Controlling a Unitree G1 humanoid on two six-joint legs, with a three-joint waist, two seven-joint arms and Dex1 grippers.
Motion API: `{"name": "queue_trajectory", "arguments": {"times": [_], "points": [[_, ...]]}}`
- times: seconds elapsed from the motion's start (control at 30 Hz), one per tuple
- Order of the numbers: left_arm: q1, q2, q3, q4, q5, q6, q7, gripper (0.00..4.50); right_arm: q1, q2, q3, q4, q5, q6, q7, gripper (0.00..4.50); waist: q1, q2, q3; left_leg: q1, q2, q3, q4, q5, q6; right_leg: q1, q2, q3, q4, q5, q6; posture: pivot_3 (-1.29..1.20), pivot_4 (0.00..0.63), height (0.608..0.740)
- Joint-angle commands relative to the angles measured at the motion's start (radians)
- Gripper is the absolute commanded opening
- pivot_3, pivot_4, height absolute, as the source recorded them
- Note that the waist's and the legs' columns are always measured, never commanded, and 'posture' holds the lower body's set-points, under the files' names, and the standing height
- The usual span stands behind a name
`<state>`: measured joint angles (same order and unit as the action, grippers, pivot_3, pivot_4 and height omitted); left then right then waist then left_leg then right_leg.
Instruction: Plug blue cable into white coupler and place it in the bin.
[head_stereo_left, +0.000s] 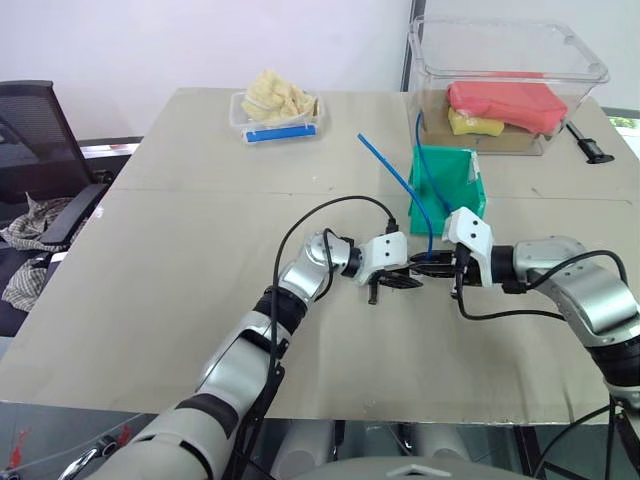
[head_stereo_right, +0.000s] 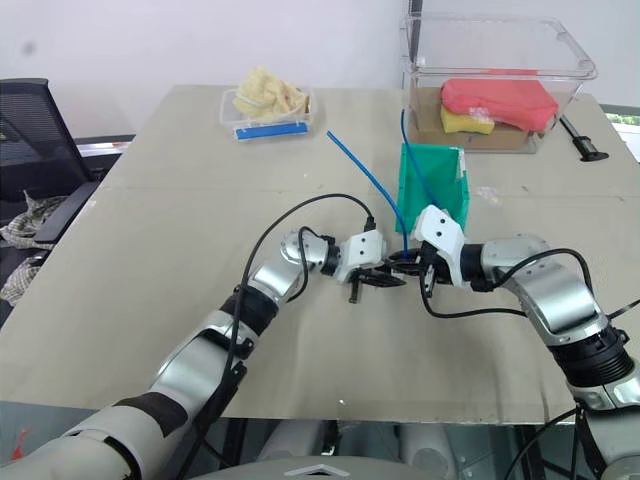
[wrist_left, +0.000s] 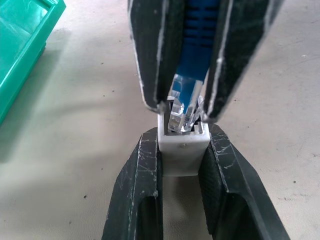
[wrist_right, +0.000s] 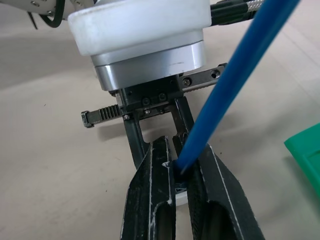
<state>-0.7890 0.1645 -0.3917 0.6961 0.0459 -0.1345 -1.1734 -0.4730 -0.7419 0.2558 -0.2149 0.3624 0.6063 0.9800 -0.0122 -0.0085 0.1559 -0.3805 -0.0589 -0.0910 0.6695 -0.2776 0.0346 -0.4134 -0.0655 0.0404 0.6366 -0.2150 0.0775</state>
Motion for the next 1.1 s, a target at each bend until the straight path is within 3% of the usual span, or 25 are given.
{"name": "queue_trajectory", "arguments": {"times": [0.03,0.53,1.1], "points": [[0.009,-0.006,-0.004,-0.034,-0.001,0.002,-0.008,0.39,-0.008,-0.017,0.041,0.071,-0.038,0.038,0.042,0.00,0.000,0.000,0.000,0.000,0.000,0.000,0.000,0.000,0.000,0.000,0.000,0.000,0.000,0.000,0.000,0.00,0.150,0.740],[0.018,-0.004,0.000,-0.047,-0.002,0.013,0.001,0.39,-0.129,-0.028,0.122,0.157,-0.096,0.058,0.188,0.00,0.000,0.000,0.000,0.000,0.000,0.000,0.000,0.000,0.000,0.000,-0.001,0.000,0.000,0.000,0.000,0.00,0.150,0.740],[0.036,-0.010,-0.004,-0.076,-0.004,0.022,0.015,0.39,-0.161,-0.025,0.186,0.217,-0.144,0.083,0.288,0.00,0.001,0.000,-0.001,0.000,0.000,-0.001,0.000,0.000,0.000,0.000,-0.001,-0.001,0.000,0.000,0.000,0.00,0.150,0.740]]}}
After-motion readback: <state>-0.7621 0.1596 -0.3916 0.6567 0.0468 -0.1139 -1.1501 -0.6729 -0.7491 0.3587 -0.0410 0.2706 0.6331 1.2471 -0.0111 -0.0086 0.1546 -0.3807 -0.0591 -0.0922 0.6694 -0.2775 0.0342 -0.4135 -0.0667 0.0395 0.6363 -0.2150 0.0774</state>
